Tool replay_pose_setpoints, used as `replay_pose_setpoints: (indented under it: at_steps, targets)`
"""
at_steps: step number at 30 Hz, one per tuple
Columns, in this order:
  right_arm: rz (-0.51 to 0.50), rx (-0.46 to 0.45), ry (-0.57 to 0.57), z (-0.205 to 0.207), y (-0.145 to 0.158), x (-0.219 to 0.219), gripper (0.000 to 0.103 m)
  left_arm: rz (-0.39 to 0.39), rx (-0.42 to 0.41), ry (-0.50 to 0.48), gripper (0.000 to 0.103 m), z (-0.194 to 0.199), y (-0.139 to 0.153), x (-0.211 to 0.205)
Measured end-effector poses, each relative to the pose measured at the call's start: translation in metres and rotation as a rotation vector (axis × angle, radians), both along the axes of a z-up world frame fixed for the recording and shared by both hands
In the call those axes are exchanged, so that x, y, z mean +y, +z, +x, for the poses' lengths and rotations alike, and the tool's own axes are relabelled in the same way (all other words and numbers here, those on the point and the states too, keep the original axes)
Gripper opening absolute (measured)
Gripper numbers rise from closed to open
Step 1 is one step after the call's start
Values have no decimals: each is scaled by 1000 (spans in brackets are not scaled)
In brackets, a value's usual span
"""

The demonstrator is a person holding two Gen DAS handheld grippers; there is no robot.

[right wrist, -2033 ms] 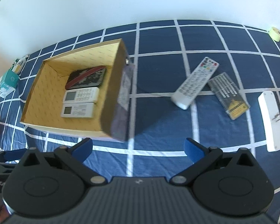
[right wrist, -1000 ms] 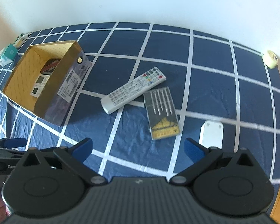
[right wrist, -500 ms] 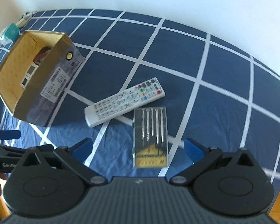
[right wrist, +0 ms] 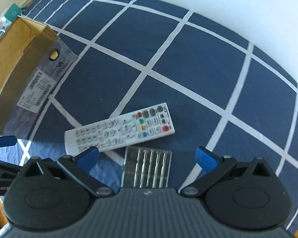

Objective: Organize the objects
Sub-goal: 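Lower the open right gripper over the white TV remote with coloured buttons, then close the right gripper on the white TV remote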

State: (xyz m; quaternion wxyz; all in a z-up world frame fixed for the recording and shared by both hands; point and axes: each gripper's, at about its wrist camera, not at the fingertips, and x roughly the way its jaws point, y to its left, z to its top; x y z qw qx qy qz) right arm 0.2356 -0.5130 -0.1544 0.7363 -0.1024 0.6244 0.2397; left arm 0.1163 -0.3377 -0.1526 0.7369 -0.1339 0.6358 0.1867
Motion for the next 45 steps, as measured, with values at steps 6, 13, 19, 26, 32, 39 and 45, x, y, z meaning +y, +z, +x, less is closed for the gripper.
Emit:
replay_pose_setpoints:
  at_steps: [6,13,19,26,32,39,45]
  targets:
    - [2,28,47,18,-16,17,103,-6,14,22,103,8,-11,3]
    - [-9,37,78,30,-26,32,103,-4,8,31,103,11,-20,3]
    - [-4,46,105,34,-32,42,100,-22,8,28,103,11,-24,3]
    - [-19,59,135,38,-39,50,100,-31,8,23,103,11,-25,5]
    - [-22,62,140,40,-42,51,95,-38,9,17,103,12,-27,5]
    - [-22,73,66,33,-43,45,94,-51,2,14,103,15,-31,7]
    - [-12,92,-72,20,-44,36,94,-60,3,5,103,16,-33,8]
